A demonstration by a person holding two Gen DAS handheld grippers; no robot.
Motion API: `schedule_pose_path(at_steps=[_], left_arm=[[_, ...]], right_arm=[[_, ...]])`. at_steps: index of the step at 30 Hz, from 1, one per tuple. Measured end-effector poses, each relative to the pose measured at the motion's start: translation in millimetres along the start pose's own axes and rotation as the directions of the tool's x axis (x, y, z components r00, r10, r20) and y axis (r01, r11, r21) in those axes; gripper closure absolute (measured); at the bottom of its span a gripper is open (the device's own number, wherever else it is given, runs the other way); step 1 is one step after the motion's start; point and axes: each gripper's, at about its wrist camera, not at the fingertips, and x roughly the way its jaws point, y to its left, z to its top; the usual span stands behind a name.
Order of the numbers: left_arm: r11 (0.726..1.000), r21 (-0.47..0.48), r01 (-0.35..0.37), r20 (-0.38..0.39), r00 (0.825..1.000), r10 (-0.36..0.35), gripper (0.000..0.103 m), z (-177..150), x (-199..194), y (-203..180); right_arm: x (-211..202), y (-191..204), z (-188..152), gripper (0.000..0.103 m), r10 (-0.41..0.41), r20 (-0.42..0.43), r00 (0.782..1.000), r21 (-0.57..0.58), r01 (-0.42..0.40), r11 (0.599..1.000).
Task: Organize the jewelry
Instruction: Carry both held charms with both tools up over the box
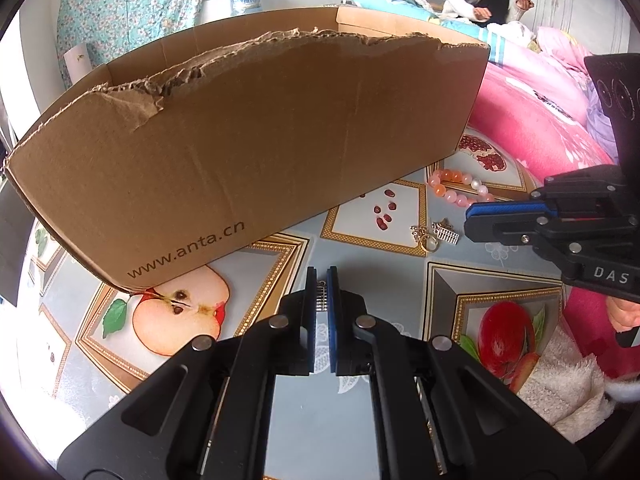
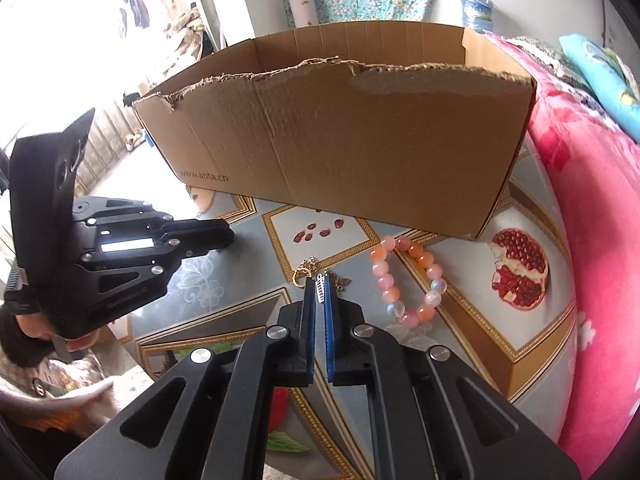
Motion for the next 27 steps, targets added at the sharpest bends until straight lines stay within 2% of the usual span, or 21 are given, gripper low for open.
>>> schedule_pose_path(at_steps=[4,8,10,15,17,19,27], left_arm=[[1.0,0.0,0.006,0.005,1.0,-0.006,0.099,-0.8,-1.2,1.9],[1.0,0.003,0.004,0.0,1.0,-0.004,0.099,0.2,-1.2,1.2],[1.0,0.006,-0.001,0.0,1.0,0.001,0.099,0.3,-1.0,0.1],[1.0,0.001,-0.006,-0.001,1.0,0.006,0.099,1.2,-0.5,-1.6],[1.0,0.003,-0.008,0.0,1.0,0.008,0.099,1.2,-0.4,-2.0],[1.0,0.004,-0.008,-0.001,1.0,0.008,0.099,1.7,0.2,-2.5],[1.0,0.005,-0.012,0.01,1.0,0.012,0.099,0.6,1.3,-4.4]], right_arm=[[0.7,3.4,-6.3,0.099,0.0,-0.008,1.0,-0.006,0.0,1.0],[2.7,3.7,1.3,0.095,-0.049,0.008,0.999,-0.031,0.05,0.998],[8.1,4.0,4.3,0.089,-0.057,0.001,0.998,-0.047,0.057,0.997],[18.1,11.4,4.3,0.089,-0.101,-0.019,0.995,-0.114,0.098,0.989],[20.4,16.1,4.5,0.09,-0.112,-0.021,0.993,-0.123,0.109,0.986],[18.9,17.9,4.0,0.098,-0.106,-0.026,0.994,-0.126,0.102,0.987],[20.1,23.7,1.6,0.102,-0.109,-0.024,0.994,-0.113,0.106,0.988]])
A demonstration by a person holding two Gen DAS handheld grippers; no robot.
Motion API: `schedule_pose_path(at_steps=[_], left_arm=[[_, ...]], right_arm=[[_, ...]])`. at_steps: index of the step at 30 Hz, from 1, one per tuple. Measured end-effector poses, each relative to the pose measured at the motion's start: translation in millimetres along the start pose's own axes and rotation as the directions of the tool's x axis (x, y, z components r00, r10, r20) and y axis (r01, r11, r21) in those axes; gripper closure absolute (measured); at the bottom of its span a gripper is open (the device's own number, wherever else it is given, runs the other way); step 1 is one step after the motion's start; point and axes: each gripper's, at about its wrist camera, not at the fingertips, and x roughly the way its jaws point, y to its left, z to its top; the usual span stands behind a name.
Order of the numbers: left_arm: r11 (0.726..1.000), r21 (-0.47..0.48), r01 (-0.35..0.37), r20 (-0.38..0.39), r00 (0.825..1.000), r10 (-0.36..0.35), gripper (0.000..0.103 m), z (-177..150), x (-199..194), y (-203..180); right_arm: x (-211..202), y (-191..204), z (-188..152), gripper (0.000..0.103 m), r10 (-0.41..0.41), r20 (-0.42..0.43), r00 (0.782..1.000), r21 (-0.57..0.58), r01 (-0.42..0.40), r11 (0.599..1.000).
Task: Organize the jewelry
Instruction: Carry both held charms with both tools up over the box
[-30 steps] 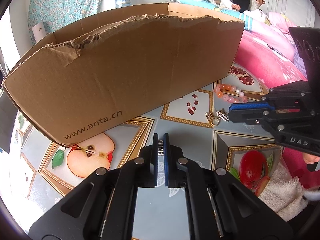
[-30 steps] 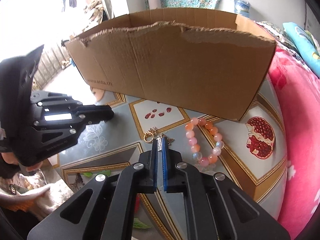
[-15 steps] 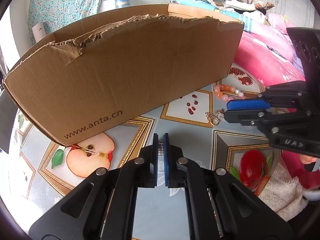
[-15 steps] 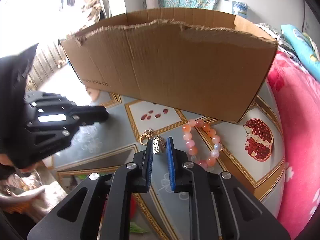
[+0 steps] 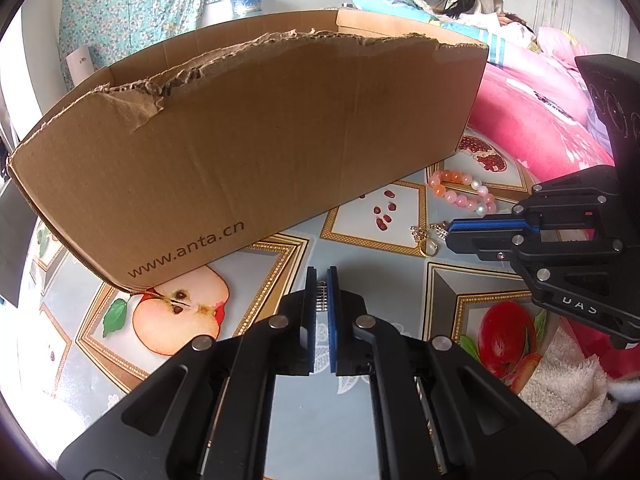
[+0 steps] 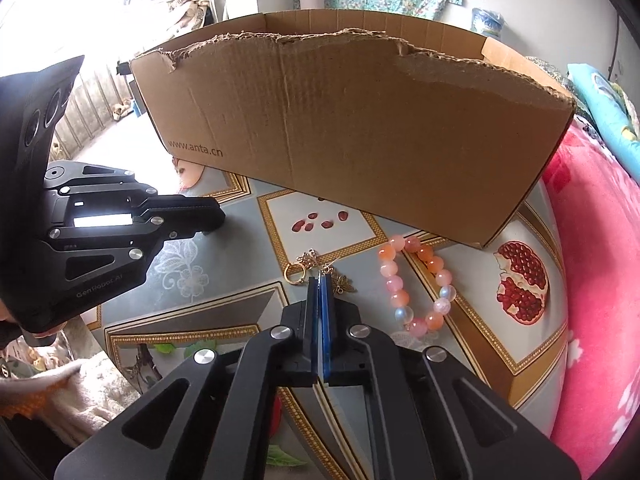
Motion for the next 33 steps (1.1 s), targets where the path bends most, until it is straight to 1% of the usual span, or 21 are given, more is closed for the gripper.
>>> schedule_pose_path(at_steps=[5,8,10,14,17,20,23,27,28,30,31,32,33], left_arm=[[1.0,-0.001,0.001,0.009,1.0,-0.001,0.099,-2.4,-0.7,-0.1],[1.0,-0.014,0.01,0.019,1.0,-0.01,0.099,-3.4,-0.8,1.5],[0.999,-0.034,0.035,0.028,0.999,-0.034,0.099,-4.1,-1.1,5.6],[0.981,-0.14,0.137,0.045,0.99,-0.131,0.099,-6.3,-0.8,25.6],[0.952,-0.22,0.212,0.08,0.977,-0.199,0.099,-7.2,-7.7,41.4],[0.914,-0.267,0.304,0.149,0.95,-0.273,0.099,-3.2,-25.6,53.6],[0.876,-0.285,0.39,0.235,0.914,-0.33,0.099,9.6,-50.7,64.0],[0.843,-0.264,0.468,0.327,0.866,-0.378,0.099,36.8,-77.8,72.3],[0.84,-0.257,0.477,0.338,0.859,-0.384,0.099,45.5,-81.5,73.8],[0.833,-0.256,0.49,0.342,0.852,-0.396,0.099,66.6,-83.7,78.5],[0.828,-0.266,0.494,0.332,0.853,-0.402,0.099,78.1,-80.3,79.9],[0.822,-0.281,0.495,0.315,0.857,-0.408,0.099,88.3,-76.3,84.4],[0.82,-0.308,0.482,0.286,0.869,-0.404,0.099,100.9,-68.1,88.8]], right_arm=[[-11.7,-3.2,-5.0,0.102,0.012,0.028,1.0,0.02,-0.012,1.0],[-15.1,-8.2,-6.9,0.102,0.039,0.034,0.999,0.05,-0.04,0.998],[-18.3,-11.6,-5.9,0.102,0.047,0.046,0.998,0.067,-0.05,0.997],[-23.4,-16.6,2.3,0.102,0.084,0.076,0.994,0.088,-0.09,0.992],[-32.0,-16.2,11.2,0.102,0.098,0.111,0.989,0.075,-0.106,0.991],[-45.9,-20.5,23.0,0.102,0.137,0.165,0.977,0.076,-0.151,0.986],[-63.7,-28.3,39.1,0.102,0.183,0.227,0.956,0.071,-0.204,0.976],[-83.2,-40.4,65.4,0.102,0.228,0.292,0.929,0.05,-0.253,0.966],[-85.9,-44.8,75.8,0.102,0.243,0.302,0.922,0.048,-0.269,0.962],[-87.3,-55.7,93.9,0.102,0.27,0.305,0.913,0.054,-0.3,0.952],[-85.5,-60.4,101.6,0.101,0.287,0.296,0.911,0.06,-0.318,0.946],[-80.4,-67.1,110.9,0.102,0.3,0.276,0.913,0.074,-0.331,0.941],[-73.1,-73.5,119.9,0.102,0.299,0.252,0.92,0.094,-0.331,0.939]])
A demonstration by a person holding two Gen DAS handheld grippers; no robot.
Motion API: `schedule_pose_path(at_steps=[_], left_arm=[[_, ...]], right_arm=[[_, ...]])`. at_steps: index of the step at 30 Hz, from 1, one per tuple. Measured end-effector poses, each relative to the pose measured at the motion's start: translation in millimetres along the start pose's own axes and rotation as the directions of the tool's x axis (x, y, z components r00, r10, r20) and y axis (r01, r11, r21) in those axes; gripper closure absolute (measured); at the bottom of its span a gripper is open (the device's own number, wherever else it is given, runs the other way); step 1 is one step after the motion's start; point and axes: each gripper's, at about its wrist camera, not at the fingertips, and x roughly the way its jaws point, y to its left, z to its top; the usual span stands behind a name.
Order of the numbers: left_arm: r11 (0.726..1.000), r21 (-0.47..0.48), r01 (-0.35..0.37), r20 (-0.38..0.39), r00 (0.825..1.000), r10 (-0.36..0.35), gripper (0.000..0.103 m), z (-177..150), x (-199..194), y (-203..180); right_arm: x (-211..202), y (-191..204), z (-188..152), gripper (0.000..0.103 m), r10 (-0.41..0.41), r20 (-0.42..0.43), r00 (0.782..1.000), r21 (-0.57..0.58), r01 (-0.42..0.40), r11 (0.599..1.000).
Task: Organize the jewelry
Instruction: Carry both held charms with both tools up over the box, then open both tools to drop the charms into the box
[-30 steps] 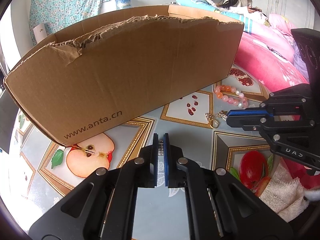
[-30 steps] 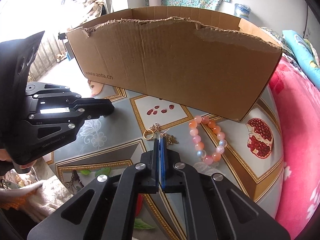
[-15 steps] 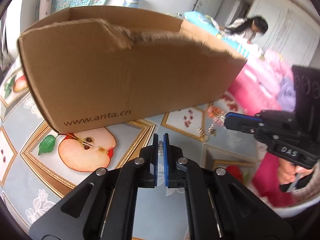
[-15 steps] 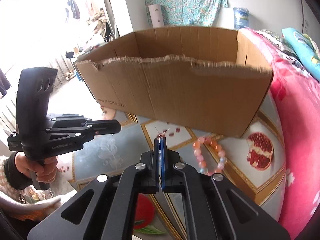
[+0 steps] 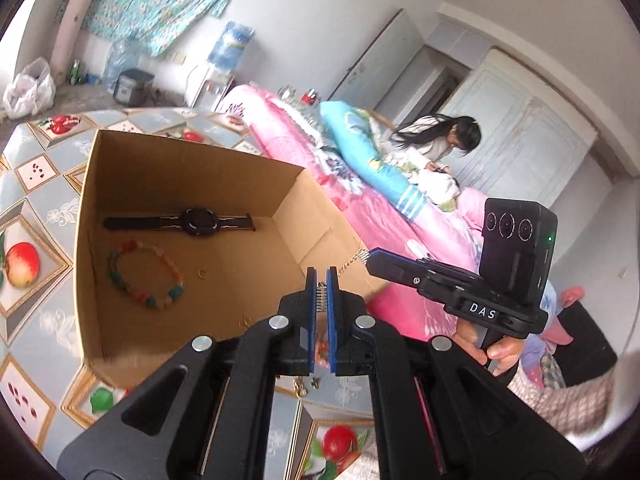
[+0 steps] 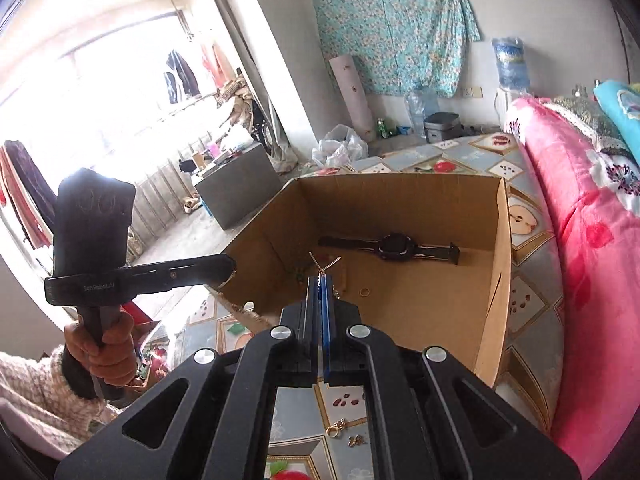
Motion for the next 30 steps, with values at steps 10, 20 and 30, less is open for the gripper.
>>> schedule_pose_path(at_steps=[10,20,30], left_arm=[[0.964,-0.135,-0.229,-0.358,0.919,0.168,0.099,54.7,102.5,55.3],[0.936,-0.104,-0.336,-0.443,0.858,0.259,0.096,78.1,148.7,63.6],[0.938,-0.101,-0.33,-0.381,0.884,0.27,0.093,82.0,147.3,60.1]], right_arm=[[99.7,-66.3,33.0,0.101,-0.028,-0.348,0.937,0.146,0.083,0.986],[116.3,-70.1,54.4,0.1,-0.098,-0.36,0.928,0.08,0.135,0.988],[103.2,-63.2,57.3,0.1,-0.153,-0.292,0.944,0.024,0.167,0.986]])
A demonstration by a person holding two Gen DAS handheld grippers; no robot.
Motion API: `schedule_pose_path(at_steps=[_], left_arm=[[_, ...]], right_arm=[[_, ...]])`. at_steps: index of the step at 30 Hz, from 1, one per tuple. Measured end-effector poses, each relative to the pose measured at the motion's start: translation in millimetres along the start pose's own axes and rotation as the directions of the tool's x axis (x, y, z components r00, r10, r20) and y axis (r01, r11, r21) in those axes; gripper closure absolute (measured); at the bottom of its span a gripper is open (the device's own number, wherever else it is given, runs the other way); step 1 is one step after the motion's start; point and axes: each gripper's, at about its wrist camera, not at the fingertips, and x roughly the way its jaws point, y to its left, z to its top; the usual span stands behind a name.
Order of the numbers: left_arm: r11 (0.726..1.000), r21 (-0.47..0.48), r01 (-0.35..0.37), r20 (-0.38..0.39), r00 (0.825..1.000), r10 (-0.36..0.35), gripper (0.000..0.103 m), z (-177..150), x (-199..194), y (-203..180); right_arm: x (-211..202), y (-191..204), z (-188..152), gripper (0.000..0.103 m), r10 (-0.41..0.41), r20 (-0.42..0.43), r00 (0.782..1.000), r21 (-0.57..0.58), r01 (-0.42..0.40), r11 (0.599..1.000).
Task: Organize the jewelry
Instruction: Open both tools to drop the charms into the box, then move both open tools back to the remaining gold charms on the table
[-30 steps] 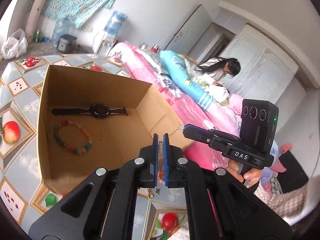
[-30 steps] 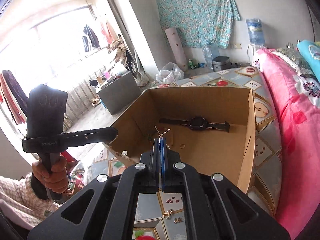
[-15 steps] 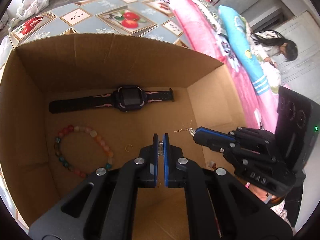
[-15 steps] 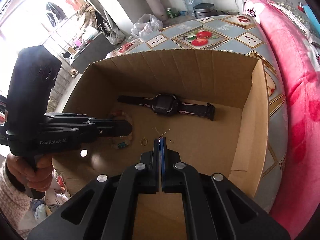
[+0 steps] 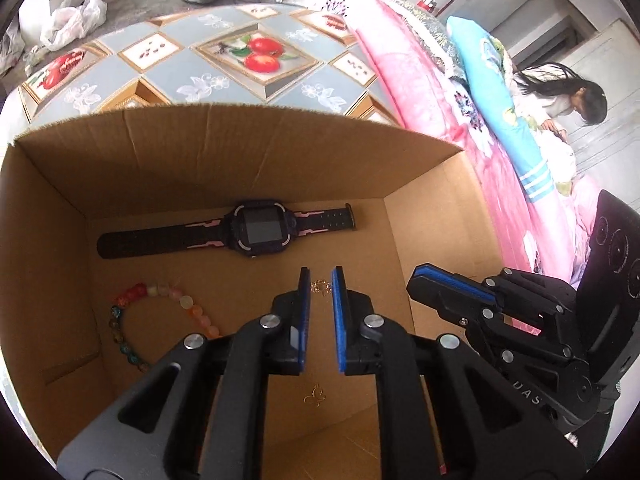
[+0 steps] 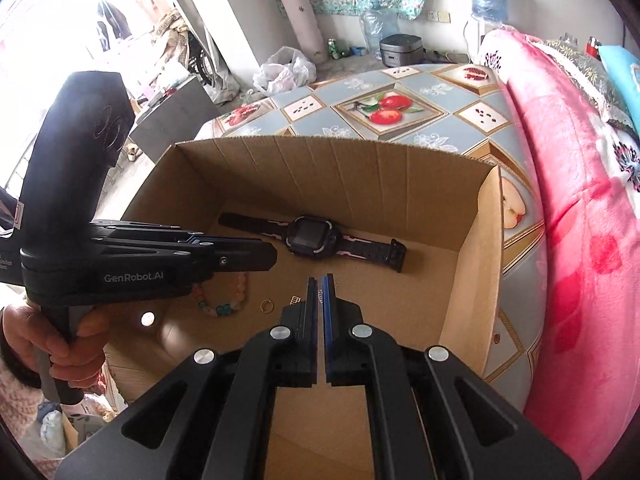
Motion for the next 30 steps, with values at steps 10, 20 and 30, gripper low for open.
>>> schedule_pose_path(at_steps=[10,20,30], left_arm=[[0.96,0.278,0.036,0.355,0.925,-0.138,0.083,-100.0,-100.2,-32.3],[0.907,0.387,0.167,0.272,0.919,-0.285,0.065,-218.4,-105.5,-23.4],[0.902,0.43,-0.03,0.226,0.971,-0.076,0.062,-243.1,-19.4,-37.5]], right_arm=[[-46.7,22.4,-40.7,0.084,0.127,0.151,0.98,-0.065,-0.119,0.991],[-71.4,61.1,-126.0,0.084,0.217,0.18,0.959,-0.211,-0.178,0.961],[-29.8,43.4,-194.4,0.089,0.099,0.078,0.992,-0.03,-0.097,0.995]])
